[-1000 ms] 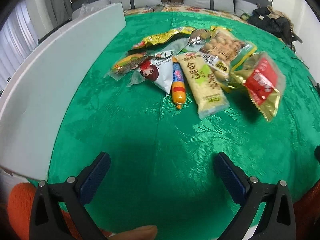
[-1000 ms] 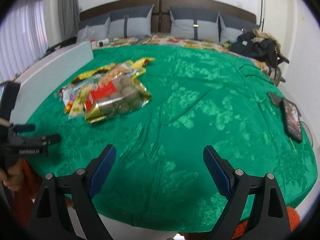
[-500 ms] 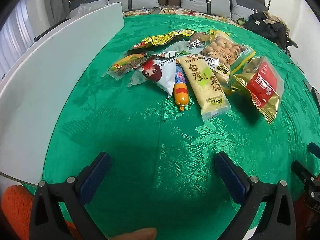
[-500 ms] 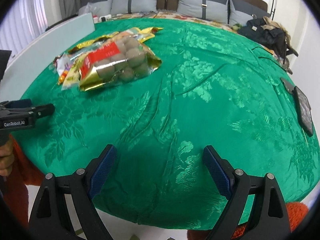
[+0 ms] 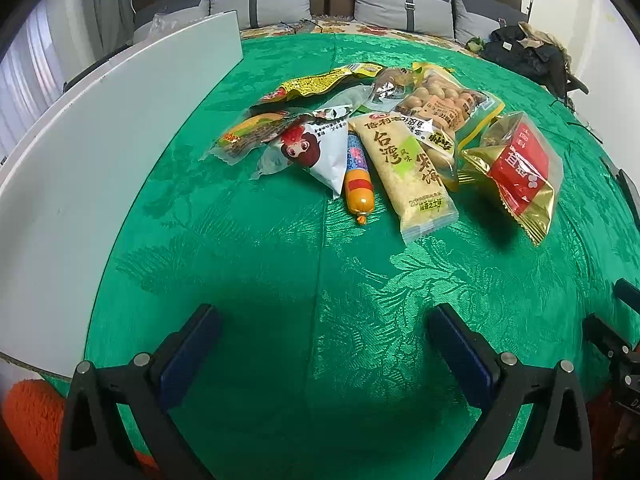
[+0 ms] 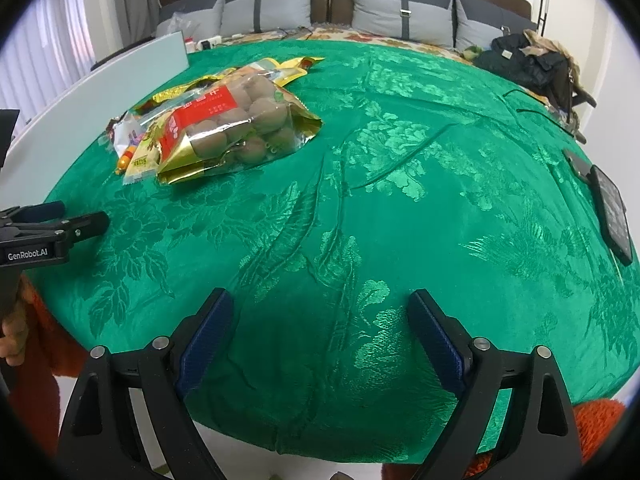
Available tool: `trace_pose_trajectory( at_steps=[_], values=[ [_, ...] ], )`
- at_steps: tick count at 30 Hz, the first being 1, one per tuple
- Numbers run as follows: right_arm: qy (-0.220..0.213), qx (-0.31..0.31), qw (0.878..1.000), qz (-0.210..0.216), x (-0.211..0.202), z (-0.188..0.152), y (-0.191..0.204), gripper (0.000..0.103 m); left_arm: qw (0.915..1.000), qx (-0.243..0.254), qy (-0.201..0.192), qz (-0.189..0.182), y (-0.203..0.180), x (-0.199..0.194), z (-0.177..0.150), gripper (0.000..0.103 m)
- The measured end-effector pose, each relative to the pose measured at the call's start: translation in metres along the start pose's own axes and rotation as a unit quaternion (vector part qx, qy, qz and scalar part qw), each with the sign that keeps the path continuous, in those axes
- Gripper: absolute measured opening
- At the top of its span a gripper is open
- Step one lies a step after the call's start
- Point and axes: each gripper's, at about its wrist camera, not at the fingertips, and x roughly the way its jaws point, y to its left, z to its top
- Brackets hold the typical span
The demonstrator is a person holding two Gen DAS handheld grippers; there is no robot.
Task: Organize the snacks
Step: 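Move both tools toward the snack pile on the green bedspread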
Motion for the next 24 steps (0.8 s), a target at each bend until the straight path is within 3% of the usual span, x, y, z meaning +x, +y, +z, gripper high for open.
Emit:
trace_pose_trajectory(
  at_steps=[17,24],
  values=[
    [-0.006,0.0,1.0,0.0,-0.001,-0.001,-0.001,0.092,0.9997,-0.017,0.016,0.01,0.022,0.002,0.005,0.103],
    [0.006,0.065,0.997,0.045,-0.008,0.035,-0.003,0.091,0.9998,-0.018,0.007,0.011,0.022,0.002,0.004,0.103]
  ],
)
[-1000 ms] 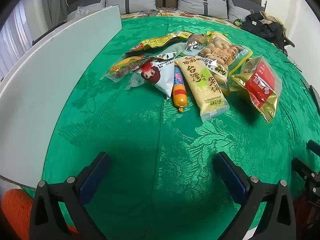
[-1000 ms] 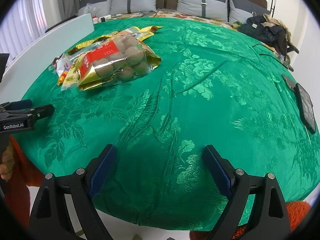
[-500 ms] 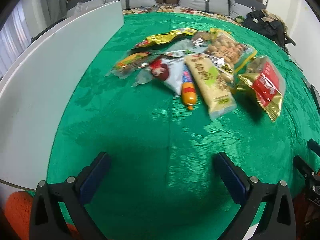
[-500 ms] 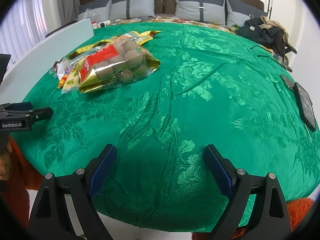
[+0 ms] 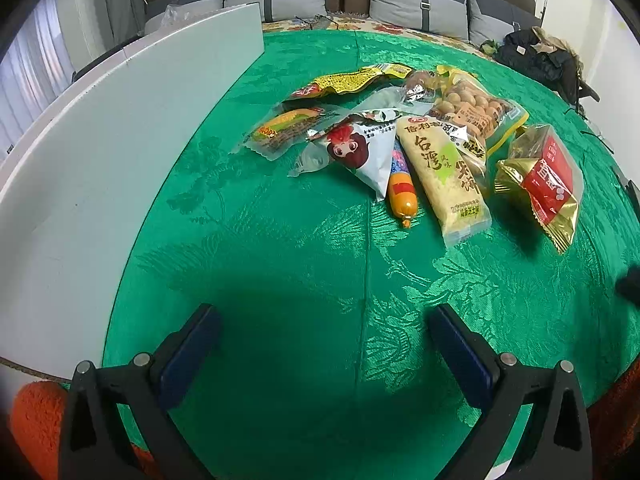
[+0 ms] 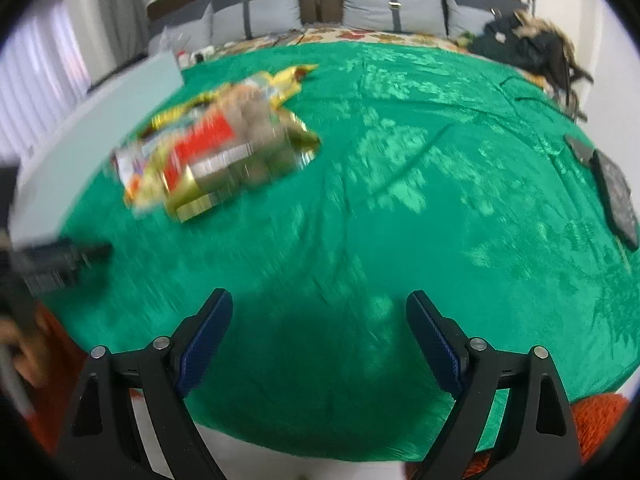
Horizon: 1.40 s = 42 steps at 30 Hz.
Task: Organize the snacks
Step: 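Move both tools toward the snack pile on the green bedspread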
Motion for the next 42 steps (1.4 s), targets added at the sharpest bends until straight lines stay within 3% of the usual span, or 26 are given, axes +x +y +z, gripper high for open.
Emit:
trace_pose_trajectory(
  at_steps=[4,7,9,12,15,19,23,29,38,42],
  values=[
    [-0.02,-0.02,0.999,0.029,0.006,0.046,0.037,0.091,1.0,0.002,-0.002,-0.001,0.0,0.0,0.0,0.103],
    [-0.018,-0.074,0.996,0.039,0.027,0.066,0.071,0.091,1.0,0.003,-0.003,-0.002,0.0,0.0,0.0,0.103],
    [-0.002,-0.105,0.994,0.027,0.044,0.067,0.081,0.091,1.0,0.004,-0.003,-0.003,0.001,-0.001,-0.001,0.103],
    [-0.008,-0.161,0.986,-0.049,0.056,0.064,0.073,0.091,1.0,0.004,-0.003,-0.004,0.001,-0.001,-0.001,0.103],
    [-0.011,-0.134,0.984,-0.12,0.046,0.065,0.038,0.09,1.0,0.002,-0.005,-0.002,0.001,-0.001,-0.001,0.103],
    [-0.053,-0.092,0.992,-0.075,0.004,0.054,0.003,0.09,1.0,-0.004,-0.008,0.002,0.001,0.0,0.001,0.103],
    [-0.074,-0.054,0.993,-0.078,-0.008,0.026,-0.02,0.091,0.9999,-0.004,-0.01,0.002,0.001,0.0,0.001,0.103],
    [-0.037,0.018,0.996,-0.082,0.012,0.008,-0.049,0.091,0.9999,-0.007,-0.015,0.004,0.001,0.0,0.0,0.103],
    [-0.018,0.018,0.994,-0.102,0.024,0.001,-0.065,0.092,0.9998,-0.017,-0.006,0.007,0.001,0.002,0.004,0.103],
    [-0.027,0.011,0.994,-0.106,0.023,-0.003,-0.065,0.092,0.9976,-0.064,-0.003,-0.028,0.015,-0.001,0.012,0.103]
  ],
)
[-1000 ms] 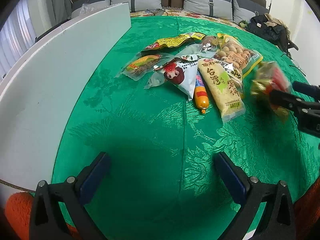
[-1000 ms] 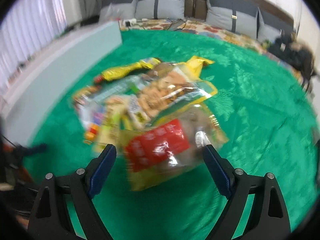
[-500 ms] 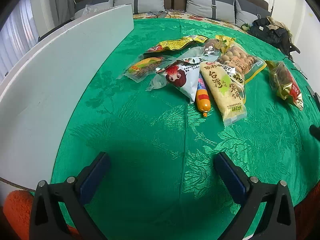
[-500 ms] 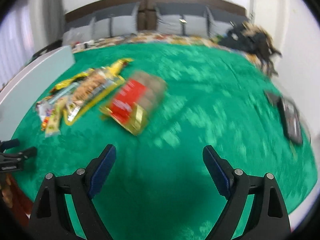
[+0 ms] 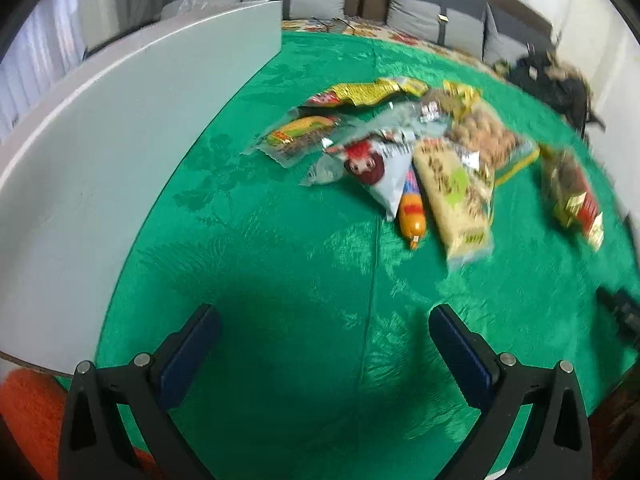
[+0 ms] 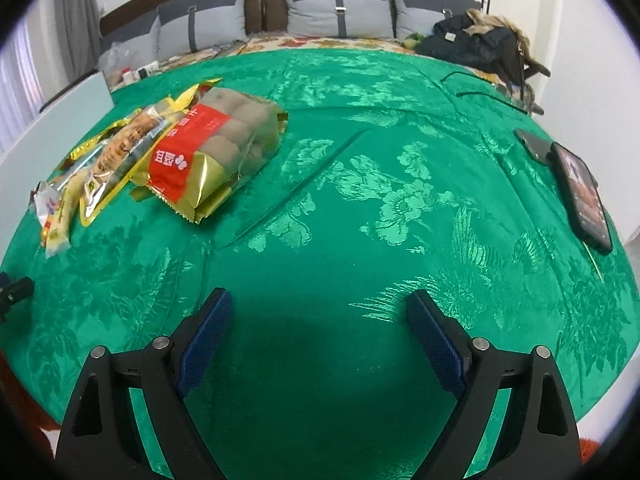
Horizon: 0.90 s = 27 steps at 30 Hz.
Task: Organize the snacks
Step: 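Move both tools toward the snack pile on the green bedspread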
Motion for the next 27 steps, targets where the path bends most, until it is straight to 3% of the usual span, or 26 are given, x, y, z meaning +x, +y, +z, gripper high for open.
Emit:
trace_pose_trajectory(
  at_steps=[4,8,13,16,21,27],
  values=[
    [-0.004,0.0,1.0,-0.001,-0.001,-0.001,0.0,0.092,0.9992,-0.032,0.011,-0.023,0.006,0.006,0.017,0.103],
    [-0.008,-0.001,1.0,0.0,-0.001,-0.002,0.0,0.092,0.9995,-0.016,0.013,-0.023,-0.006,0.013,0.044,0.103],
    [-0.01,-0.002,1.0,0.0,-0.002,-0.002,0.0,0.092,0.9998,-0.021,-0.008,0.002,-0.015,0.022,0.08,0.103],
    [-0.01,-0.002,1.0,0.0,-0.002,-0.002,0.0,0.092,0.9987,-0.024,-0.003,0.044,-0.013,0.033,0.094,0.103],
    [-0.01,-0.002,1.0,0.0,-0.002,-0.002,0.0,0.092,0.9983,-0.044,0.012,0.038,0.003,0.033,0.084,0.103],
    [-0.011,-0.001,1.0,-0.001,-0.002,-0.001,0.0,0.092,0.9992,-0.018,0.019,0.032,0.016,0.02,0.06,0.103]
  ],
)
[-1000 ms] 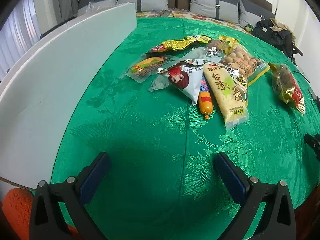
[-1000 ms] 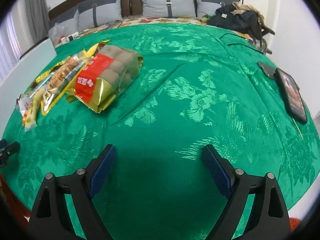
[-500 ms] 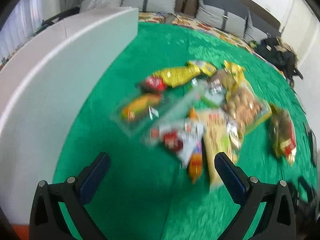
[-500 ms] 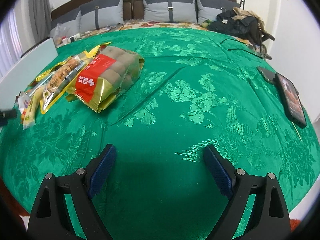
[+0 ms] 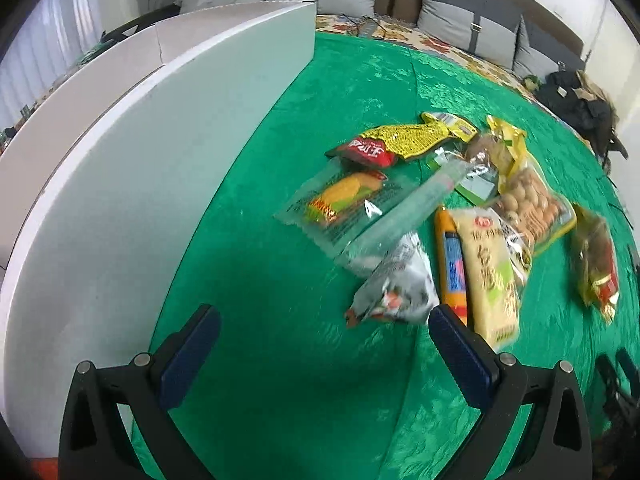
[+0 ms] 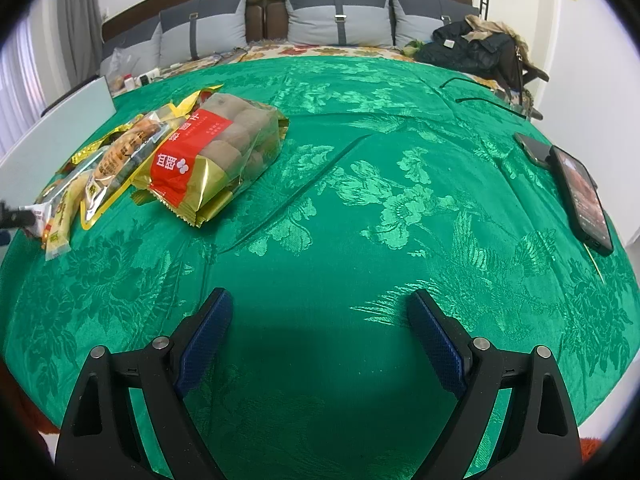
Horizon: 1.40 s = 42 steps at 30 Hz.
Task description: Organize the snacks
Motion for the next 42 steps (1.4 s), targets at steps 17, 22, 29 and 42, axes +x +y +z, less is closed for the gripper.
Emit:
trace_pose_trajectory(
  at_steps=[17,22,29,42],
  values=[
    [-0.001,0.0,1.0,0.0,0.0,0.001,0.001,0.092,0.9982,0.023,-0.002,-0.056,-0.012,-0.005,0.006,0.036],
    [-0.001,0.0,1.0,0.0,0.0,0.001,0.002,0.092,0.9978,0.04,0.004,-0.053,0.003,-0.03,0.0,0.039],
    [-0.002,0.0,1.0,0.0,0.0,0.001,0.002,0.092,0.9969,0.04,0.004,-0.068,0.003,-0.022,0.0,0.083],
    [0.013,-0.005,1.0,0.004,-0.001,0.003,0.005,0.092,0.9971,0.058,-0.009,-0.048,0.0,-0.003,-0.008,0.044]
  ],
)
